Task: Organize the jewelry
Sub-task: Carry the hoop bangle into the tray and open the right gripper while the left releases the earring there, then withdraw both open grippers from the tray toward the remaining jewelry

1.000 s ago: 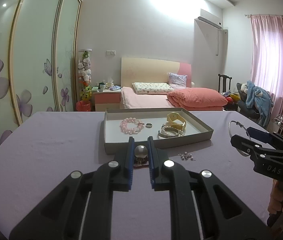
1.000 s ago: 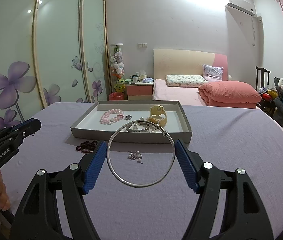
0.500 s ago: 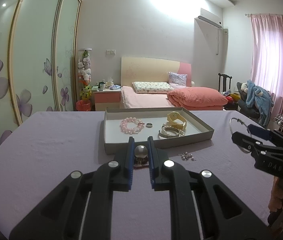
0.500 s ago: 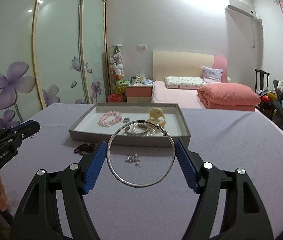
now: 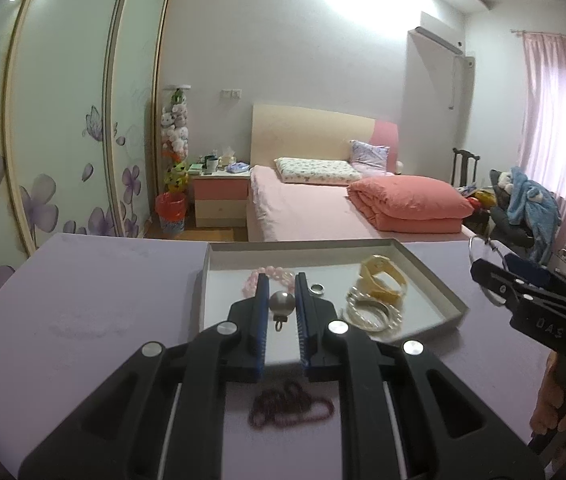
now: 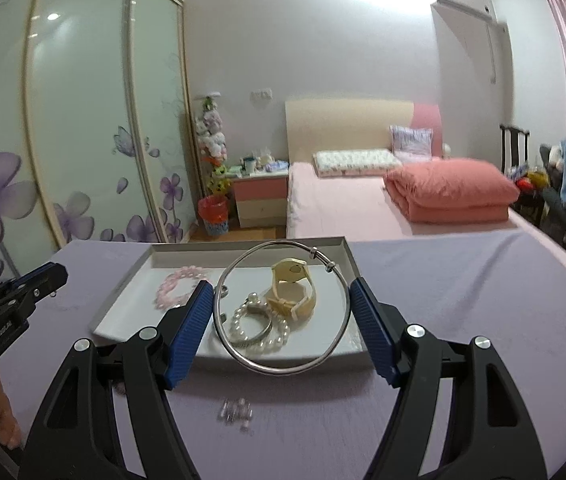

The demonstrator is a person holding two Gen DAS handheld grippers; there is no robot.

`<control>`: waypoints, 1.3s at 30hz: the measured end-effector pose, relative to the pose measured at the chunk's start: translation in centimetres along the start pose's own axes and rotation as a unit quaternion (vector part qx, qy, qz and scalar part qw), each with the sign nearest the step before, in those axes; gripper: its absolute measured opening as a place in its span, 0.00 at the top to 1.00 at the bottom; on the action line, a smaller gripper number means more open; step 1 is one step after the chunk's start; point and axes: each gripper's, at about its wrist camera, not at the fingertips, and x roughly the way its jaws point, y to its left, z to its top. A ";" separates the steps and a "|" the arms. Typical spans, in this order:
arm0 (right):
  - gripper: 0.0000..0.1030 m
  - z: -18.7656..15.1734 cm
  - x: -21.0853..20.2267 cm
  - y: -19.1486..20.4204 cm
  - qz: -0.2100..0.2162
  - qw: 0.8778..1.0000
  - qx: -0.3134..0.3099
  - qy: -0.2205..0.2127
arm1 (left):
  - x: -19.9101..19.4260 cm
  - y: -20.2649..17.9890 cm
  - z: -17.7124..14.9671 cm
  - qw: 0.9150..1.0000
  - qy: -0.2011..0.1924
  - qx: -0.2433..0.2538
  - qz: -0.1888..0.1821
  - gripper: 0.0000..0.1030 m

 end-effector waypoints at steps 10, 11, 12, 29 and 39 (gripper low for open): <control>0.32 -0.1 8.4 -1.8 -0.011 0.996 0.048 0.071 | 6.4 0.0 0.7 0.999 0.032 -0.009 0.005 0.87; 0.32 -0.2 8.8 -1.9 -0.012 0.996 0.050 0.074 | 6.7 -0.1 0.8 0.999 0.033 -0.009 0.005 0.87; 0.32 -0.3 9.4 -2.0 -0.014 0.995 0.052 0.079 | 7.0 -0.1 0.6 0.999 0.035 -0.008 0.004 0.87; 0.14 0.2 9.8 -4.7 0.010 0.992 0.105 0.070 | 11.4 -0.7 0.7 0.998 0.062 -0.003 0.000 0.86; 0.14 0.2 9.9 -5.0 0.014 0.992 0.104 0.064 | 12.3 -0.1 1.0 0.998 0.060 -0.020 0.007 0.77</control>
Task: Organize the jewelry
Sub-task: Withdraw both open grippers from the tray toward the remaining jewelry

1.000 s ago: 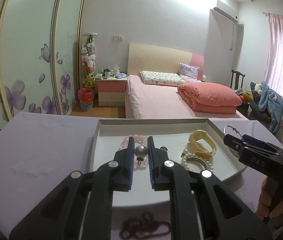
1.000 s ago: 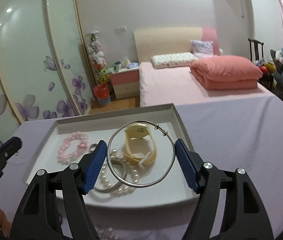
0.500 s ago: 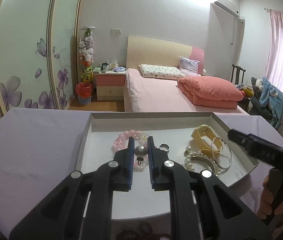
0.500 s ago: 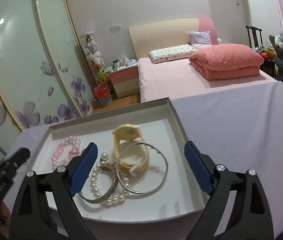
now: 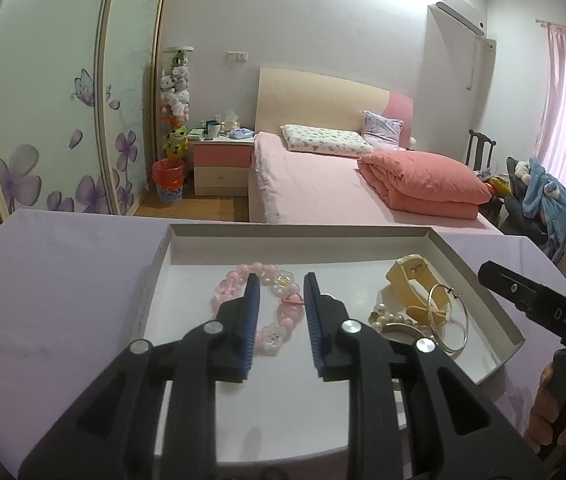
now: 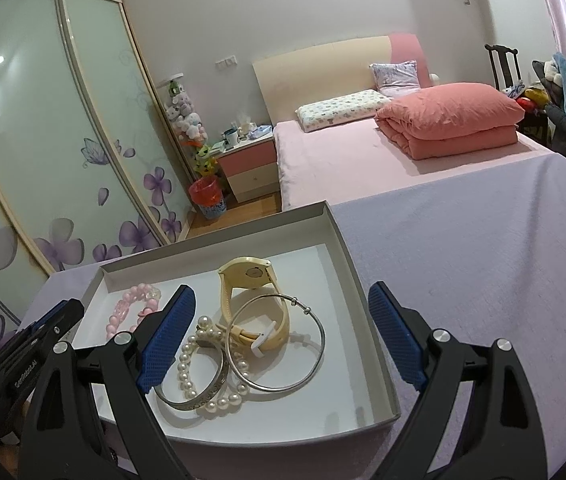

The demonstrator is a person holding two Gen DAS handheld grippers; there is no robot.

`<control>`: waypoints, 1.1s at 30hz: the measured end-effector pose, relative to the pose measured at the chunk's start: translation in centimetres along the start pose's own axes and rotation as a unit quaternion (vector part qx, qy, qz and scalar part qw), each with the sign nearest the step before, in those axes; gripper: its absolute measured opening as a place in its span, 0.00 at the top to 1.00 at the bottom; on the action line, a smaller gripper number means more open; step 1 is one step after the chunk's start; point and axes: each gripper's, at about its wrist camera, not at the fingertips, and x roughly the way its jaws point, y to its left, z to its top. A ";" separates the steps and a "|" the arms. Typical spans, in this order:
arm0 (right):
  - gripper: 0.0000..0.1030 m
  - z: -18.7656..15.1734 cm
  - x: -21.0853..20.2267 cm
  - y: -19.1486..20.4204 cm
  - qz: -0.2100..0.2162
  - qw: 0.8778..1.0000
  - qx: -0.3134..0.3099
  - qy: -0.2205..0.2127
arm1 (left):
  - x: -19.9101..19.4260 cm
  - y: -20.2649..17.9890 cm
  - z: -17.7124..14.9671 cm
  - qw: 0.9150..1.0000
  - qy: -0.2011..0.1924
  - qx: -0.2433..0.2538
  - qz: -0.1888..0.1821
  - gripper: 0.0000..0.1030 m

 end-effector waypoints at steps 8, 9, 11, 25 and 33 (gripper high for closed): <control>0.15 -0.3 -0.1 0.3 -0.003 1.000 -0.010 -0.001 | 0.1 0.1 0.0 1.000 -0.002 -0.009 0.003 0.77; 0.15 -0.3 -0.1 0.4 -0.003 1.000 -0.011 -0.001 | 0.1 0.2 0.0 1.000 -0.002 -0.010 0.003 0.77; 0.14 -0.3 -0.1 0.4 -0.005 1.000 -0.015 -0.002 | 0.0 0.4 0.0 1.000 -0.002 -0.012 0.004 0.77; 0.15 -3.1 -4.4 3.5 0.002 0.995 -0.096 0.012 | -6.7 3.4 -2.1 1.000 -0.020 -0.016 0.013 0.61; 0.15 -8.4 -8.4 4.2 -0.002 0.987 -0.146 0.066 | -12.8 4.0 -6.5 1.000 -0.011 -0.007 0.001 0.48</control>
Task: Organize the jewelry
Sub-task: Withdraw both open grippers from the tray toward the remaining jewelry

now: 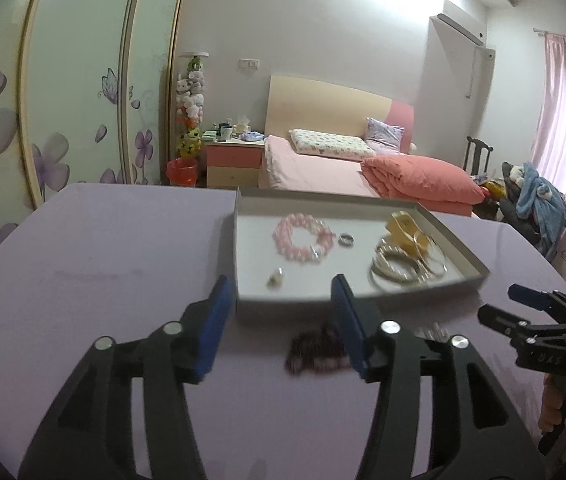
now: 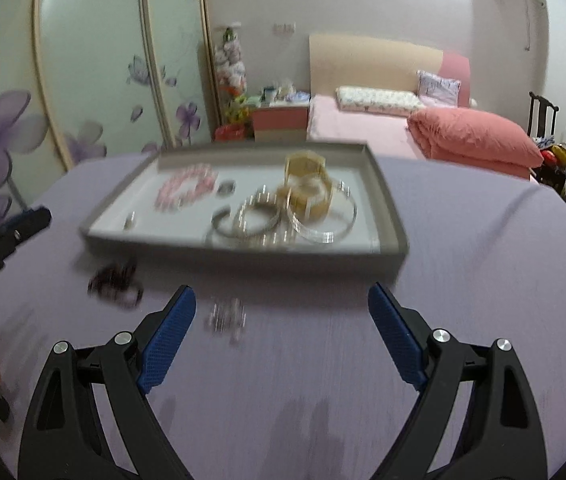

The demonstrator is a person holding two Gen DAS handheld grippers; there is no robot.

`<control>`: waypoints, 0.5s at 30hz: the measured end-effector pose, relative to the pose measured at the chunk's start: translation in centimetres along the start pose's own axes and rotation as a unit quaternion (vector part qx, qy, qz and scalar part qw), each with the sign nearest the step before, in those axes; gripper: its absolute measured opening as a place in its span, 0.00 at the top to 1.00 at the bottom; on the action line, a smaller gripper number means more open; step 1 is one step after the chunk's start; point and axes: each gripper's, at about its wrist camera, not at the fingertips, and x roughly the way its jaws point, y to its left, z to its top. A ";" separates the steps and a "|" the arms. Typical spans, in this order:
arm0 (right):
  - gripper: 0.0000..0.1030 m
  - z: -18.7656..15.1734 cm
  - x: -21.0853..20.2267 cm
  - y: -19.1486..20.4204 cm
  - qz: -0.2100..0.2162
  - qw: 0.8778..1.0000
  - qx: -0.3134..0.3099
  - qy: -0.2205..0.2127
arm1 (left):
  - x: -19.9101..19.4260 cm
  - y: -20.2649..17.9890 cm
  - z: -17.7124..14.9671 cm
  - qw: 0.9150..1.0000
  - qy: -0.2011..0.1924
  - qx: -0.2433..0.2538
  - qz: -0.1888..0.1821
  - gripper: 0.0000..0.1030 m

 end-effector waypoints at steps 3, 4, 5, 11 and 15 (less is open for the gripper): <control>0.15 -1.5 -0.4 0.2 -0.007 1.000 -0.004 0.022 | -1.4 0.0 -1.1 1.000 0.003 0.004 -0.003 0.44; 0.15 -1.8 -0.5 0.3 -0.008 1.000 -0.004 0.027 | -1.8 0.0 -1.4 1.000 0.005 0.006 -0.002 0.43; 0.15 -2.1 -0.5 0.3 -0.008 0.999 -0.003 0.031 | -2.0 0.0 -1.6 1.000 0.007 0.007 -0.003 0.42; 0.15 -3.3 -0.5 0.2 -0.013 0.999 0.006 0.049 | -2.6 0.2 -2.7 1.000 0.013 0.009 0.004 0.37; 0.15 -3.3 -0.3 0.6 -0.017 0.998 0.004 0.052 | -2.2 0.5 -3.0 1.000 0.023 0.010 0.011 0.34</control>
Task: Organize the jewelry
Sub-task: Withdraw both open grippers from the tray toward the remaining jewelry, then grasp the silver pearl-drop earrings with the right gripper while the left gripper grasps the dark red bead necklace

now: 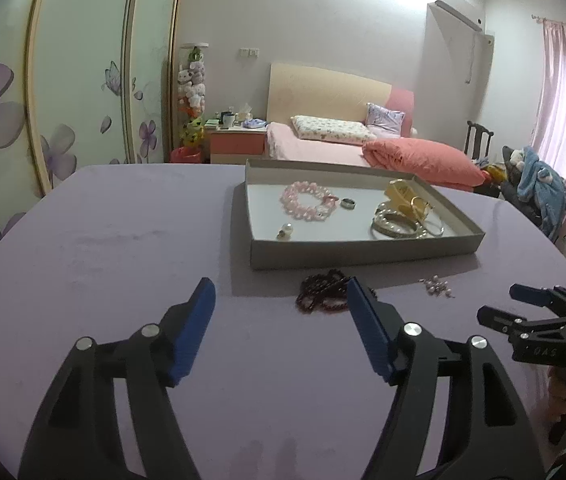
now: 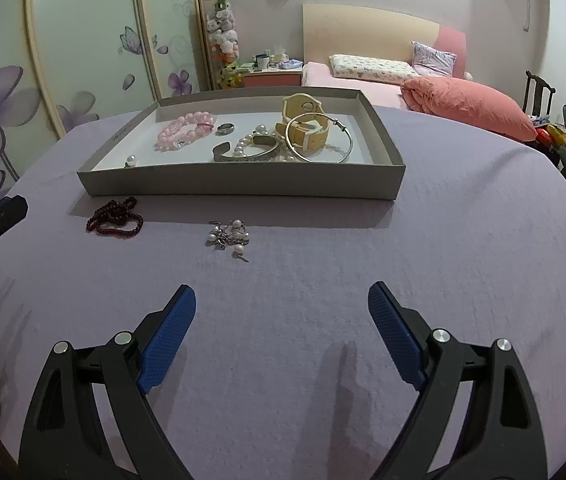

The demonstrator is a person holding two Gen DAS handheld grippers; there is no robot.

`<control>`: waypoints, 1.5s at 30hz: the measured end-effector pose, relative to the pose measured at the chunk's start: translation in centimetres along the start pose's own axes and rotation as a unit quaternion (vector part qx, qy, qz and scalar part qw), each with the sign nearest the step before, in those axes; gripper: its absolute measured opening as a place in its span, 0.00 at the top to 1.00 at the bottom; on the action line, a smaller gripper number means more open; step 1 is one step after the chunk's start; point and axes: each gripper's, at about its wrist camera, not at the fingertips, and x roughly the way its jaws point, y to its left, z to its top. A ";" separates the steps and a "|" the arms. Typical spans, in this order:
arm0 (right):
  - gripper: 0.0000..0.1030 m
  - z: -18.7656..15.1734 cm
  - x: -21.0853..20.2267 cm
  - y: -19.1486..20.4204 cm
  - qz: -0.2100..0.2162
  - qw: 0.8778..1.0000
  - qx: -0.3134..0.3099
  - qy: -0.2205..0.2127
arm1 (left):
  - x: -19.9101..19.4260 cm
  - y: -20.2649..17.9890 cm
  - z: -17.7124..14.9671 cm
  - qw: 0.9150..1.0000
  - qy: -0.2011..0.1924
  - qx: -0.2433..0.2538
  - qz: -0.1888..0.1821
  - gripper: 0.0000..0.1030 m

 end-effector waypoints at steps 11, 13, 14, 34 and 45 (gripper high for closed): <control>0.15 0.4 0.5 0.9 0.005 1.000 -0.007 0.006 | 0.5 0.4 0.0 1.000 0.011 -0.003 0.005 0.32; 0.15 0.5 0.6 0.9 0.005 1.000 -0.007 0.008 | 0.5 0.4 0.0 1.000 0.011 -0.003 0.005 0.32; 0.15 0.5 0.7 0.9 0.005 1.000 -0.007 0.009 | 0.5 0.4 0.0 1.000 0.011 -0.003 0.005 0.32; 0.73 3.3 4.3 3.8 0.004 0.999 -0.032 0.040 | 1.0 0.1 -0.1 1.000 0.019 0.006 0.015 0.31; 0.93 2.4 2.9 -0.8 -0.034 0.998 0.030 0.035 | 2.2 -0.9 0.1 0.999 0.046 0.011 -0.001 0.31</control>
